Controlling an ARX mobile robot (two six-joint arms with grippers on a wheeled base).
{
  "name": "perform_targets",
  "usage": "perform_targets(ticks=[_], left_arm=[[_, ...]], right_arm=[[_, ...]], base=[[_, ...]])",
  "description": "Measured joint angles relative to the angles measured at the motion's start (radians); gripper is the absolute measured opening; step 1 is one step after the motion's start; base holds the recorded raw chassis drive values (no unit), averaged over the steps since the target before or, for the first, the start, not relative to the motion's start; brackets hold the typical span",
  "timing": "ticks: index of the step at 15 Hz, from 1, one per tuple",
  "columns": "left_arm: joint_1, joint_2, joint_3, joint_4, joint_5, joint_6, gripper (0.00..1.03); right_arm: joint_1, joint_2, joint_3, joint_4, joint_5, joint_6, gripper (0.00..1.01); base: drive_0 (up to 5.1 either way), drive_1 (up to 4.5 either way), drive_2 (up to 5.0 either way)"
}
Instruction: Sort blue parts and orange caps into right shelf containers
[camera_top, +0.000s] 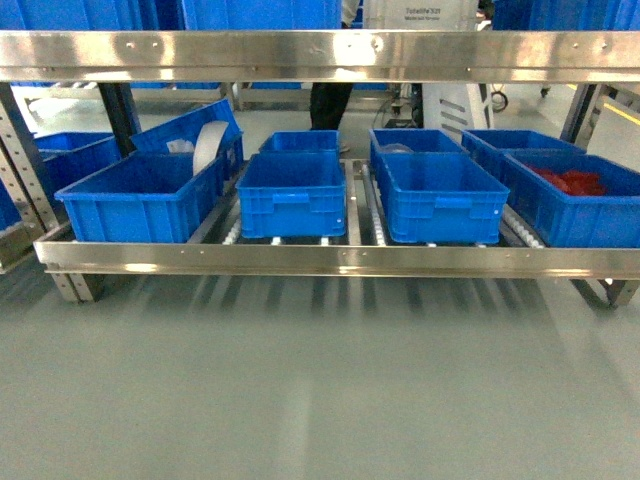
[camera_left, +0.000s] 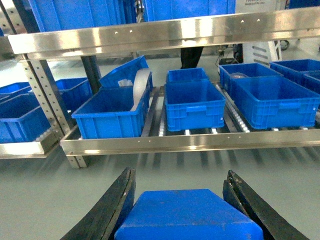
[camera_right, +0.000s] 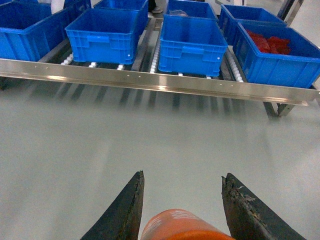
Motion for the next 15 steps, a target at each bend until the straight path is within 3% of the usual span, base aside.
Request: perform_targets(ticks=[15], left_arm=[[0.0, 0.0, 0.0, -0.002, 0.0, 0.0, 0.44]], right_arm=[[0.0, 0.0, 0.0, 0.0, 0.0, 0.0, 0.42]], base=[[0.0, 0.0, 0.0]])
